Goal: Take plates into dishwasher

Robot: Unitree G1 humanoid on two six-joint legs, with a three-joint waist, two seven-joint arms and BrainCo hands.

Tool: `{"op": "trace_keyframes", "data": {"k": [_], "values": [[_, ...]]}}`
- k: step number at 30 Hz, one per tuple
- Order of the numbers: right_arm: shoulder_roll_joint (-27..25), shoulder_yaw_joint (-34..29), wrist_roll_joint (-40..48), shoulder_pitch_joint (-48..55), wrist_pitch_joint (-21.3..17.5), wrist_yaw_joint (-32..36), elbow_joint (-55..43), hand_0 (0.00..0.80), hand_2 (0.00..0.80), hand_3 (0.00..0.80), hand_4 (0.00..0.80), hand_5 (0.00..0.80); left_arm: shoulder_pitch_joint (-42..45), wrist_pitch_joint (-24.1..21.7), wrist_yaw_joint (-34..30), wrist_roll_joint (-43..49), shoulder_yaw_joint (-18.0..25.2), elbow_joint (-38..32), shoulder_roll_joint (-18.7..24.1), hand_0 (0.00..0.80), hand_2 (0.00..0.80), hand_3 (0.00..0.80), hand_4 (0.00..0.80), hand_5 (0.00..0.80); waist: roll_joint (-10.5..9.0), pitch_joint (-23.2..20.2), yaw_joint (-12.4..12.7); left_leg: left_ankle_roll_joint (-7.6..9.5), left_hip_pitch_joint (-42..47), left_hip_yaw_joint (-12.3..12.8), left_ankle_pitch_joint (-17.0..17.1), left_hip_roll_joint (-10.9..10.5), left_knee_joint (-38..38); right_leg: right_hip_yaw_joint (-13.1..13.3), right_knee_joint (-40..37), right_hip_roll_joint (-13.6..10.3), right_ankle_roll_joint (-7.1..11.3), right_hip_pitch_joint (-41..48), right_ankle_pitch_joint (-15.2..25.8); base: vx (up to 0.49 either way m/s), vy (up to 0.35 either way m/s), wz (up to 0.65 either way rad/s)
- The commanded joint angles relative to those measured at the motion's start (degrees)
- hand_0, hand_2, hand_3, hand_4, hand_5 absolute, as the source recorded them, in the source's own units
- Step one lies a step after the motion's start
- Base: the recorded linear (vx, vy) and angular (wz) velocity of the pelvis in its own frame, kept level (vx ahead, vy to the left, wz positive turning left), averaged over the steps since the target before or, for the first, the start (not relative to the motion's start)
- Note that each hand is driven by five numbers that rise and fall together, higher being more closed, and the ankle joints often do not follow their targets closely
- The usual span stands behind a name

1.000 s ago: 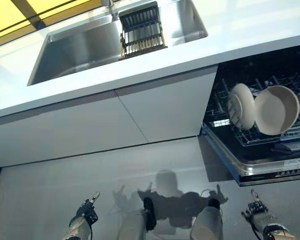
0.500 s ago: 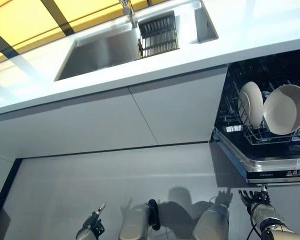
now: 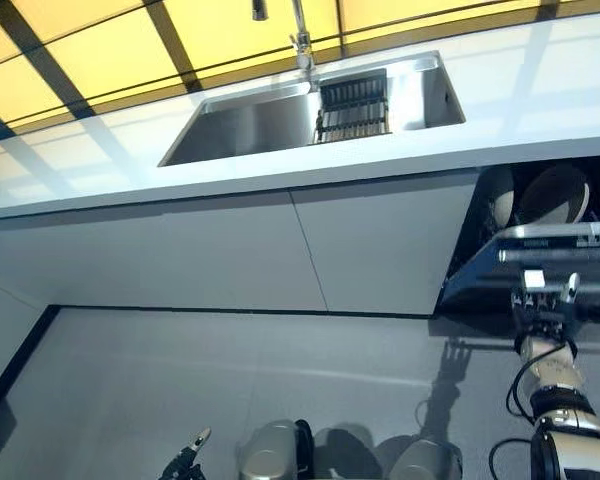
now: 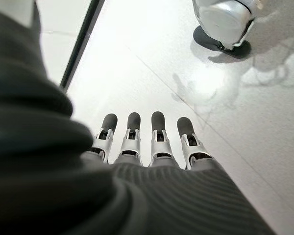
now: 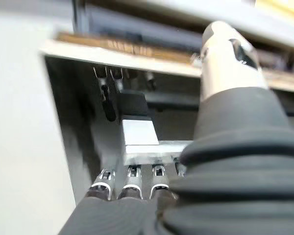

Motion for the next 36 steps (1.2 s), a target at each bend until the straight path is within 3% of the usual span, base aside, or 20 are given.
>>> {"op": "trace_keyframes", "data": {"k": [1, 7, 11, 14, 17, 22, 23, 25, 27, 32, 33, 36], "values": [[-4.7, -0.6, -3.8, -12.1, -2.2, 6.6, -5.0, 0.000, 0.000, 0.000, 0.000, 0.000, 0.8, -1.0, -0.1, 3.4, 0.8, -0.7, 6.3, 0.000, 0.000, 0.000, 0.000, 0.000, -4.95, -3.8, 1.6, 1.36, -0.1, 0.5, -2.8, 2.2, 4.7, -2.9, -2.5, 3.2, -5.22, 8.0, 0.3, 0.034, -0.030, 0.12], [-4.9, 0.0, -18.6, -9.3, 3.7, 0.4, -0.4, 0.000, 0.000, 0.000, 0.000, 0.000, 1.2, -1.5, -0.4, 4.7, 2.1, -0.4, 7.4, 0.000, 0.000, 0.000, 0.000, 0.000, -7.09, -4.7, 2.2, 0.87, 1.1, 1.2, -1.4, 2.9, 1.5, -3.7, -8.1, 4.8, -4.29, 10.7, 2.6, 0.028, -0.053, 0.06], [-5.1, 1.6, -25.6, -6.5, 8.6, 3.5, 6.3, 0.000, 0.000, 0.000, 0.000, 0.000, 0.7, -2.6, -1.0, 4.7, 2.2, 0.2, 7.6, 0.000, 0.000, 0.000, 0.000, 0.000, -8.35, -6.0, 2.3, 0.34, 3.7, 2.3, 1.7, 3.0, -5.8, -4.1, -15.4, 6.7, -3.30, 12.1, 5.8, -0.008, -0.044, -0.11], [-4.8, 2.7, -28.7, -5.9, 10.2, 5.0, 9.1, 0.000, 0.000, 0.000, 0.000, 0.000, 0.2, -3.2, -1.3, 4.6, 2.0, 0.4, 7.6, 0.000, 0.000, 0.000, 0.000, 0.000, -8.84, -6.9, 2.3, 0.17, 5.0, 2.4, 3.5, 3.0, -10.0, -3.9, -19.0, 7.7, -2.88, 12.4, 7.4, -0.043, -0.030, -0.17], [-3.8, 5.6, -38.7, -3.1, 12.3, 7.1, 12.5, 0.000, 0.000, 0.000, 0.000, 0.000, -1.5, -4.3, -2.1, 5.1, 2.2, 2.0, 7.5, 0.000, 0.000, 0.000, 0.000, 0.000, -9.83, -9.1, 1.6, -0.10, 7.1, 2.1, 6.8, 2.3, -18.1, -3.0, -26.2, 10.1, -2.26, 12.5, 10.4, -0.041, -0.020, -0.10], [-0.8, 11.3, -60.3, 2.3, 10.2, 7.7, 14.7, 0.000, 0.000, 0.000, 0.000, 0.000, -3.9, -4.2, -2.3, 6.0, 2.0, 4.0, 7.1, 0.000, 0.000, 0.000, 0.000, 0.000, -11.05, -11.6, 0.6, 0.02, 9.5, 2.2, 9.4, 1.8, -26.3, -2.3, -32.4, 11.9, -1.91, 12.1, 13.5, -0.037, -0.015, -0.08], [0.4, 13.9, -66.1, 5.1, 7.9, 6.7, 15.1, 0.000, 0.000, 0.000, 0.000, 0.000, -4.7, -3.8, -1.6, 6.4, 1.4, 3.8, 6.8, 0.000, 0.000, 0.000, 0.000, 0.000, -11.50, -12.3, 0.3, 0.17, 9.9, 2.2, 10.0, 1.8, -28.3, -2.3, -34.1, 12.4, -1.80, 11.8, 14.5, -0.046, -0.043, -0.01], [1.9, 16.4, -71.9, 8.3, 6.8, 5.7, 15.7, 0.000, 0.000, 0.000, 0.000, 0.000, -5.4, -3.4, -1.1, 8.5, 0.4, 4.1, 6.6, 0.000, 0.000, 0.000, 0.000, 0.000, -12.03, -13.2, 0.1, 0.09, 10.4, 2.2, 10.5, 1.8, -30.2, -2.4, -35.8, 12.9, -1.67, 11.7, 15.3, -0.039, -0.054, 0.00], [4.9, 18.1, -70.0, 10.6, 7.8, 7.2, 16.3, 0.000, 0.000, 0.000, 0.000, 0.000, -6.2, -1.7, -0.1, 14.6, -1.4, 5.9, 6.6, 0.000, 0.000, 0.000, 0.000, 0.000, -12.30, -13.8, -0.4, 0.04, 10.4, 2.1, 10.7, 1.8, -31.2, -2.6, -37.1, 13.4, -1.62, 11.8, 16.0, -0.024, -0.043, 0.02], [13.3, 20.6, -68.8, 15.9, 8.0, 3.2, 18.6, 0.000, 0.000, 0.000, 0.000, 0.000, -8.1, 4.0, -3.0, 33.0, -8.8, 10.6, 5.7, 0.000, 0.000, 0.000, 0.000, 0.000, -12.49, -14.8, -2.4, -0.48, 10.1, 2.8, 10.3, 2.0, -31.2, -2.7, -40.0, 14.1, -1.29, 12.2, 17.3, -0.008, -0.003, 0.00], [15.4, 20.9, -69.2, 17.1, 8.7, 1.8, 19.7, 0.000, 0.000, 0.000, 0.000, 0.000, -8.3, 6.6, -3.7, 34.7, -11.8, 11.8, 4.7, 0.000, 0.000, 0.000, 0.000, 0.000, -12.24, -15.1, -3.2, -0.34, 10.3, 3.2, 10.1, 2.0, -31.2, -1.9, -40.0, 14.4, -1.34, 12.0, 17.2, 0.001, 0.030, -0.09], [17.8, 19.7, -69.5, 19.5, 11.3, -0.3, 22.3, 0.000, 0.000, 0.000, 0.000, 0.000, -8.2, 10.3, -2.6, 32.2, -12.2, 12.7, 3.1, 0.000, 0.000, 0.000, 0.000, 0.000, -11.61, -15.5, -4.4, 0.09, 10.8, 3.8, 9.7, 2.1, -31.2, -1.3, -39.2, 14.5, -1.54, 11.8, 16.5, 0.024, 0.038, -0.06]]}}
